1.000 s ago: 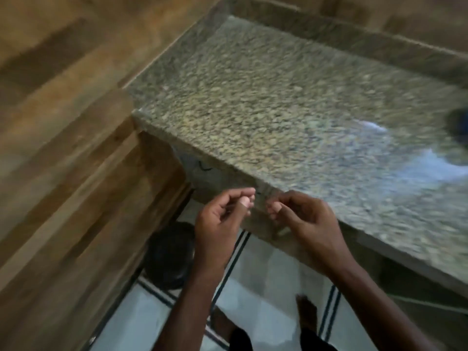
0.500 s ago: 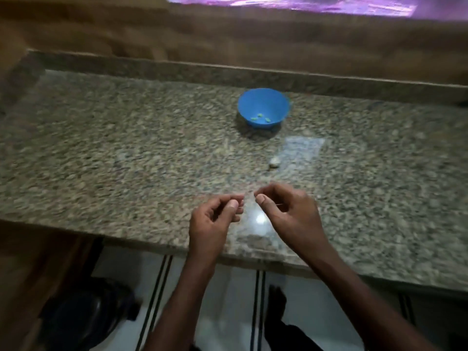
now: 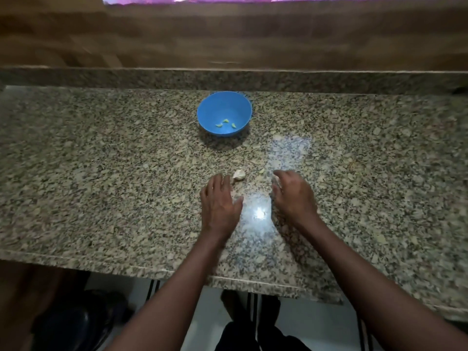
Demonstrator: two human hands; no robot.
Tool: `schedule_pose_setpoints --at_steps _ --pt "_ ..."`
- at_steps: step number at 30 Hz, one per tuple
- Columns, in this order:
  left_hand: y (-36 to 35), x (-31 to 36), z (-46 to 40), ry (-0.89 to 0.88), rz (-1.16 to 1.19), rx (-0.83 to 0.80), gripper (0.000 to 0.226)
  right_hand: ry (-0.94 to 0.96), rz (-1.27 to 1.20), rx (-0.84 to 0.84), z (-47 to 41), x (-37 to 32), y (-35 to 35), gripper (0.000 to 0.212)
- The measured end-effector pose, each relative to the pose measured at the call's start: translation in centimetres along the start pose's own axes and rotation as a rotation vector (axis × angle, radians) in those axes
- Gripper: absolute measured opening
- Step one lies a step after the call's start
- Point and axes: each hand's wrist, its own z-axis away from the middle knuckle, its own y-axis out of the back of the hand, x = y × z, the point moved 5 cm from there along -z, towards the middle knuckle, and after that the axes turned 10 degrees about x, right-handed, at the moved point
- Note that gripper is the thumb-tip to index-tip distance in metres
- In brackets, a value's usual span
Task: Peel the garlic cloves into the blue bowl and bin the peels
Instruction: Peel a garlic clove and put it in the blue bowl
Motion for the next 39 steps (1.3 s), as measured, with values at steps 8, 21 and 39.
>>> schedule_pose_setpoints --at_steps 8,21,39 --pt "-0.3 -1.6 -0.9 -0.114 -0.089 0.016 0.077 0.178 0.088 -0.042 -5.2 -1.1 -3.5 0.007" --pt "-0.2 -1.7 -1.0 -0.102 -0.022 0.044 0.078 0.23 -0.088 0.035 -18.6 -11.5 -3.4 0.022" --pt "1.4 0.1 -5.0 0.282 0.73 -0.031 0.024 -0.043 -0.252 -0.138 -4.7 -3.5 -4.0 0.006"
